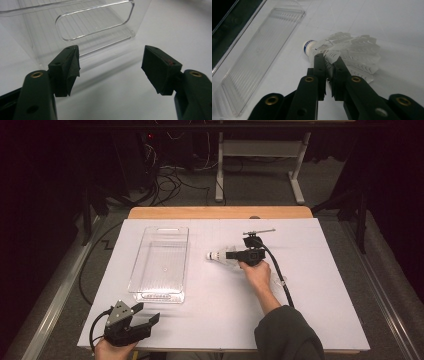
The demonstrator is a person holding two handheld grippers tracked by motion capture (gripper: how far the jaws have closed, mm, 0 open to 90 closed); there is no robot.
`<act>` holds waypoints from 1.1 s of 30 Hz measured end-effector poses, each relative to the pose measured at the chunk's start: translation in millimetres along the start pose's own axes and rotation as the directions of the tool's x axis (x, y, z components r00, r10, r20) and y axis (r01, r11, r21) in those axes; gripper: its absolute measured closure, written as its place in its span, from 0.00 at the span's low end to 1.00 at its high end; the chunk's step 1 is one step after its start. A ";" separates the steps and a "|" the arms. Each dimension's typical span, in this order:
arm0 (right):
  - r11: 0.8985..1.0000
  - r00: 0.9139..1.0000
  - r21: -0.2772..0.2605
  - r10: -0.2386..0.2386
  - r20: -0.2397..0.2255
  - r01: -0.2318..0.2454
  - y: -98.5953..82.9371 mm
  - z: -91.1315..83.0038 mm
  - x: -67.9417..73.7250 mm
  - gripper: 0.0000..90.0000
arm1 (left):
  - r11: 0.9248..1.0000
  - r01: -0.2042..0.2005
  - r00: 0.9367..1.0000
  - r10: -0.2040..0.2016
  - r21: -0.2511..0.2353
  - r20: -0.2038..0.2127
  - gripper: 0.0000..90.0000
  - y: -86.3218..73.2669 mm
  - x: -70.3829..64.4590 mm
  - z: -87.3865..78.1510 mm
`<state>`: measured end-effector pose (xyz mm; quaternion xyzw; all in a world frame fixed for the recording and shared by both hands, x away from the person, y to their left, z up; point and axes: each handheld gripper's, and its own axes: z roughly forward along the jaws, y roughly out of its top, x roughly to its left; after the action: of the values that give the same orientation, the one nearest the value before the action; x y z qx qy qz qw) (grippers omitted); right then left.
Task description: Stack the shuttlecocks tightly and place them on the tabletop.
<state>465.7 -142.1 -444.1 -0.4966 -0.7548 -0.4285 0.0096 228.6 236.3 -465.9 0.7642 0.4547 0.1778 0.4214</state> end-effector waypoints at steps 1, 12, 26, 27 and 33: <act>1.000 1.000 0.000 0.001 0.002 -0.001 0.0 -0.4 0.0 0.92 | 1.000 0.000 1.000 0.000 0.001 0.001 0.35 0.0 0.6 -0.4; 1.000 1.000 0.006 -0.002 0.030 0.002 0.5 -7.8 -2.5 0.85 | 1.000 0.002 1.000 -0.003 0.005 0.008 0.35 0.0 0.1 0.7; 1.000 0.998 -0.002 -0.031 0.049 0.031 -0.6 -20.9 1.1 0.77 | 1.000 0.003 1.000 -0.003 0.002 0.009 0.34 0.5 -0.8 0.8; 0.999 0.998 -0.004 -0.032 0.050 0.032 -0.9 -21.8 1.1 0.77 | 1.000 0.000 1.000 0.000 0.003 0.009 0.34 0.6 -0.8 0.7; 0.999 0.998 -0.009 -0.039 0.057 0.040 -1.8 -26.6 1.7 0.76 | 1.000 0.002 1.000 -0.002 0.004 0.009 0.34 0.6 -1.0 1.3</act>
<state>452.6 -158.5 -427.7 -0.4936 -0.7622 -0.4182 -0.0228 229.2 234.8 -466.0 0.7654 0.4540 0.1731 0.4221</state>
